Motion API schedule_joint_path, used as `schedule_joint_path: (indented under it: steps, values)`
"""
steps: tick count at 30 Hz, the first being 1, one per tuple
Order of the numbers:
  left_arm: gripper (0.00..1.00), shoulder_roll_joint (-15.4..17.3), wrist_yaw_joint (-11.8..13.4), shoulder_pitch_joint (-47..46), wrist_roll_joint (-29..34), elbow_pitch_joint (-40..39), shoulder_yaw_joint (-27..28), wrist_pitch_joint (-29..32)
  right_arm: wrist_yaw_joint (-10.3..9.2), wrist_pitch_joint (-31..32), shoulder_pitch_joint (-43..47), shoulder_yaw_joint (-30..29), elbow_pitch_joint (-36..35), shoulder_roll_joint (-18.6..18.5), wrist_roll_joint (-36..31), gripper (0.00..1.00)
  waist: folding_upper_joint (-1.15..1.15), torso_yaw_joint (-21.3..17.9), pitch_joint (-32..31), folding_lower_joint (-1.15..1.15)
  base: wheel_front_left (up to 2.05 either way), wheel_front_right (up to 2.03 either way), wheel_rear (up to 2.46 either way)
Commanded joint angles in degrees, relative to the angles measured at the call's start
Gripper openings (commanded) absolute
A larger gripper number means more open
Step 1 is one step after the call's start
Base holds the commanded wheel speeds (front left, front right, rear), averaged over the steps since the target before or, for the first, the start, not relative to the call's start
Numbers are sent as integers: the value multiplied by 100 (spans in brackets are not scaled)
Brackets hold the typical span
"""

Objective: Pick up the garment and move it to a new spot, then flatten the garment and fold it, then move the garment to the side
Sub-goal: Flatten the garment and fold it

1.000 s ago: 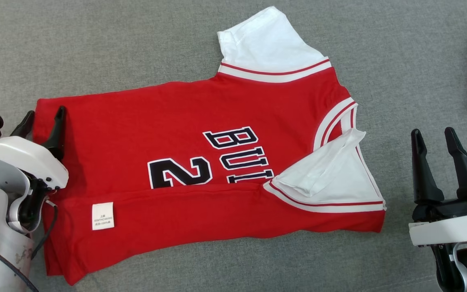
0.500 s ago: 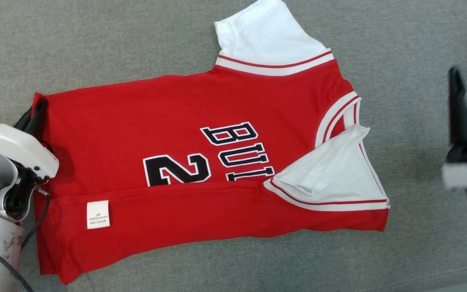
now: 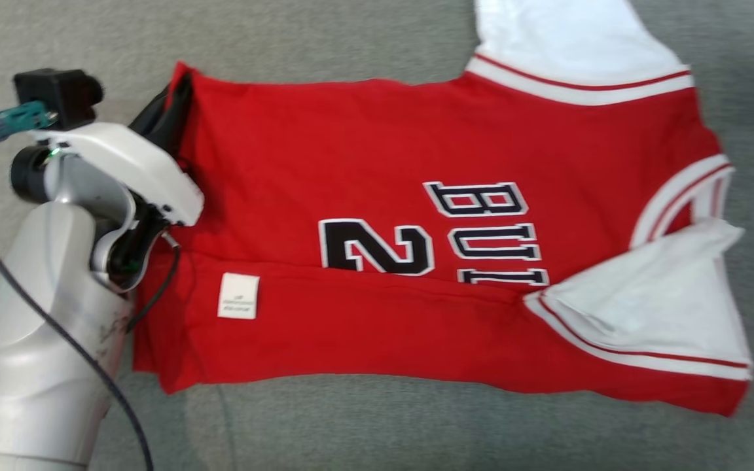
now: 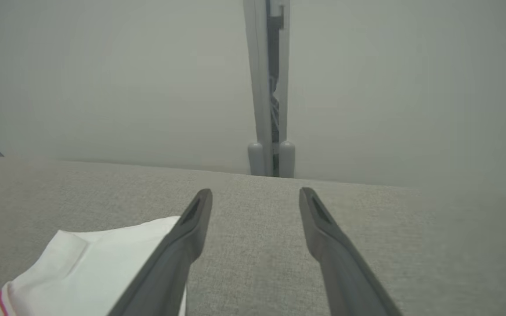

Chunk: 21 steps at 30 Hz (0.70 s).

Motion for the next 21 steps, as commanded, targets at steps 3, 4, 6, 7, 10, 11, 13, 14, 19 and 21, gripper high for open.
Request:
schedule_joint_path:
  steps: [3, 4, 6, 7, 10, 11, 13, 14, 19, 21]
  values:
    - [0, -113, -45, -283, 0, 57, -196, -112, 0, 220, -457, 464, 474, -123, 105, 100, 0, 519, 346, 0, 0, 0, 0]
    - [0, -144, -52, -339, -16, 77, -258, -150, 0, 285, -579, 636, 600, -142, 144, 100, 0, 578, 379, 0, 0, 0, 0]
    - [0, -194, -62, -437, -60, 120, -374, -203, 0, 418, -817, 932, 830, -200, 259, 100, 0, 680, 438, 0, 0, 0, 0]
    - [0, -209, -57, -482, -79, 141, -428, -225, -1, 496, -925, 1090, 927, -233, 340, 100, 0, 723, 460, 0, 0, 0, 0]
    - [0, -235, -50, -578, -139, 204, -610, -276, -1, 803, -1203, 1476, 1253, -377, 546, 100, 0, 813, 502, 0, 0, 0, 0]
    - [0, -232, -52, -598, -173, 217, -675, -294, -1, 938, -1273, 1614, 1351, -415, 582, 100, 0, 833, 508, 0, 0, 0, 0]
    - [0, -214, -53, -645, -242, 243, -790, -322, 0, 1133, -1378, 1859, 1476, -459, 726, 100, 0, 862, 513, 0, 0, 0, 0]
    - [0, -198, -53, -667, -285, 256, -844, -344, 0, 1214, -1425, 1993, 1507, -489, 783, 100, 0, 872, 517, 0, 0, 0, 0]
    - [0, -134, -55, -760, -469, 342, -1030, -456, 5, 1571, -1639, 2563, 1472, -622, 1255, 0, 0, 901, 509, 0, 0, 0, 0]
    - [0, -112, -55, -804, -540, 365, -1072, -521, 2, 1524, -1784, 2659, 1427, -725, 1393, 0, 0, 902, 504, 0, 0, 0, 0]
